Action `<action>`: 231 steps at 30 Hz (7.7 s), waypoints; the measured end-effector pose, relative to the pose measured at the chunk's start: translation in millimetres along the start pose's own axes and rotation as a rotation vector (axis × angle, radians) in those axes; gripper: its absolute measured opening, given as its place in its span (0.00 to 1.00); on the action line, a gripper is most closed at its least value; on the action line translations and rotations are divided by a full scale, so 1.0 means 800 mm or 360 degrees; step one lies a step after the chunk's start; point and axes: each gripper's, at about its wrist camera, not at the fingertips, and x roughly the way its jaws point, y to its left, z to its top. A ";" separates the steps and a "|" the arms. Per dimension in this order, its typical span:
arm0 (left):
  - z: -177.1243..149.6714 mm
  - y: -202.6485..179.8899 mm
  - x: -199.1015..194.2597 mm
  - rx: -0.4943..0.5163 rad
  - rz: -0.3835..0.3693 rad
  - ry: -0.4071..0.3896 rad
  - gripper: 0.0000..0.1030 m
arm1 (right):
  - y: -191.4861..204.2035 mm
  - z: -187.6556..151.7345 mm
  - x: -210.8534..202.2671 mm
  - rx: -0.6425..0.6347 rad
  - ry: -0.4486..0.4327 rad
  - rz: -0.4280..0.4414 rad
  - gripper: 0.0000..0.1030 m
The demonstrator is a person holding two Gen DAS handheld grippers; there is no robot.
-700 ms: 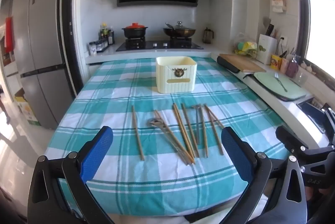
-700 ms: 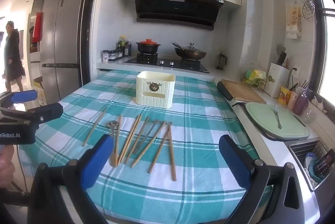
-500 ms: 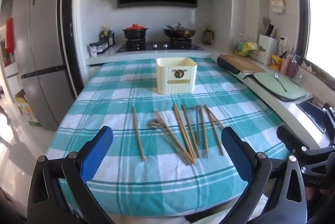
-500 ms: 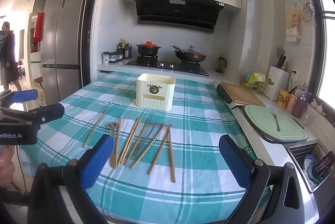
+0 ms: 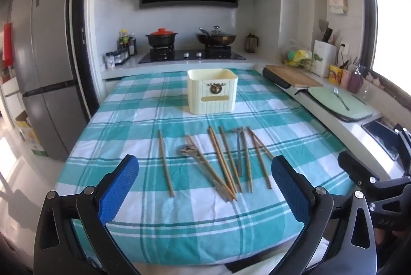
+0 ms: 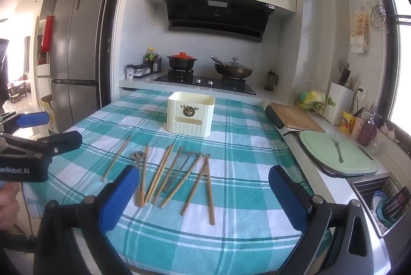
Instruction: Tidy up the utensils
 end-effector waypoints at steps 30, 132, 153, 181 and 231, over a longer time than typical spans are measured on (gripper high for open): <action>0.002 -0.002 -0.002 0.0014 -0.0017 -0.0040 1.00 | 0.001 0.007 -0.006 -0.0010 -0.0007 -0.0004 1.00; 0.030 0.124 0.408 -0.0009 -0.0075 0.0934 0.03 | -0.038 -0.006 0.446 -0.0093 0.1099 0.0538 0.07; 0.157 0.144 0.249 -0.0158 -0.0326 0.0266 0.03 | -0.122 0.121 0.281 0.0323 0.0371 0.0596 0.07; 0.362 0.094 0.355 -0.0138 -0.0306 -0.0096 0.02 | -0.081 0.329 0.409 0.0119 0.0059 0.0492 0.06; -0.007 0.126 0.266 -0.0031 0.0102 0.0371 0.99 | -0.122 -0.043 0.271 0.0116 0.0501 -0.0032 1.00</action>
